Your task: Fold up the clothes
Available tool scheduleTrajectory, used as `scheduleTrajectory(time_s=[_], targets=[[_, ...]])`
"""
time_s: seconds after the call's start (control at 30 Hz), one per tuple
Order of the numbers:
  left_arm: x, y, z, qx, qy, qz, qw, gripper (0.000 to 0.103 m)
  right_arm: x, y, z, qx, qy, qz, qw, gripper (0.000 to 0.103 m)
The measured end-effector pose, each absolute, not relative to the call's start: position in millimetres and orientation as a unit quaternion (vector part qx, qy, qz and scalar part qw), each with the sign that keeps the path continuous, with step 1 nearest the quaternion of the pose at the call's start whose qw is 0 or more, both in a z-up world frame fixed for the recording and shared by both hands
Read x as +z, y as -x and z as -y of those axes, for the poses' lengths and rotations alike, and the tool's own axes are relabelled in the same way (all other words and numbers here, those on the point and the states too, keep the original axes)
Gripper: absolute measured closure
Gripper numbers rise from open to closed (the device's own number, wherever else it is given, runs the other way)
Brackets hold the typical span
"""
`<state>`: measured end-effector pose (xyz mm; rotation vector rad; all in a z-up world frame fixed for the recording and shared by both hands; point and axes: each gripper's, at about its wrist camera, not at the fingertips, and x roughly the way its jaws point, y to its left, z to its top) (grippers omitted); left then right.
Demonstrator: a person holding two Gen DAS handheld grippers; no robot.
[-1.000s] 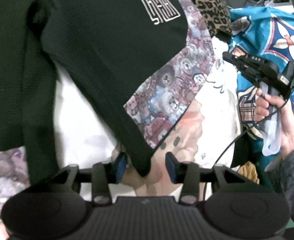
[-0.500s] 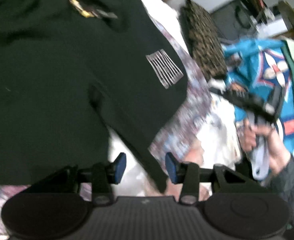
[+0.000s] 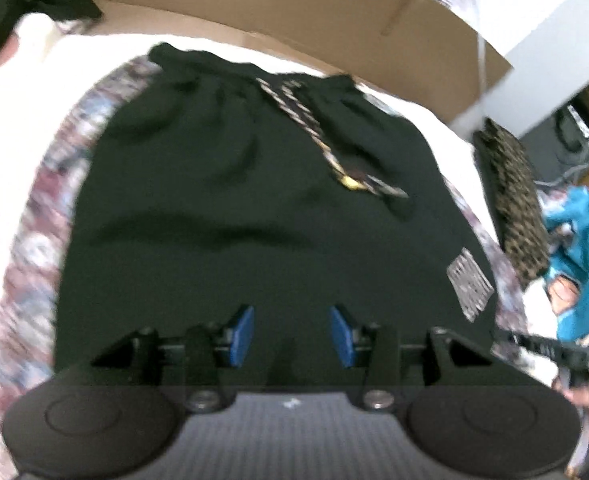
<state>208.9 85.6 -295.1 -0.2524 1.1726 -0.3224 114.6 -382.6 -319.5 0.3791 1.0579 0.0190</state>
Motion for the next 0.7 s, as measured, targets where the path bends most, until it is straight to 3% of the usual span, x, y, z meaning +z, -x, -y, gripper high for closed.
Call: scheduleTrajectory(time_s=[0.37, 0.7], targets=[[-248, -267, -147, -0.162, -0.017, -0.539, 0.827, 0.057, -315, -90, 367, 0.026, -0.129, -0.53, 0.838, 0.098], [-259, -209, -202, -0.134, -0.023, -0.568, 0.812, 0.057, -281, -97, 321, 0.092, -0.124, -0.508, 0.847, 0.098]])
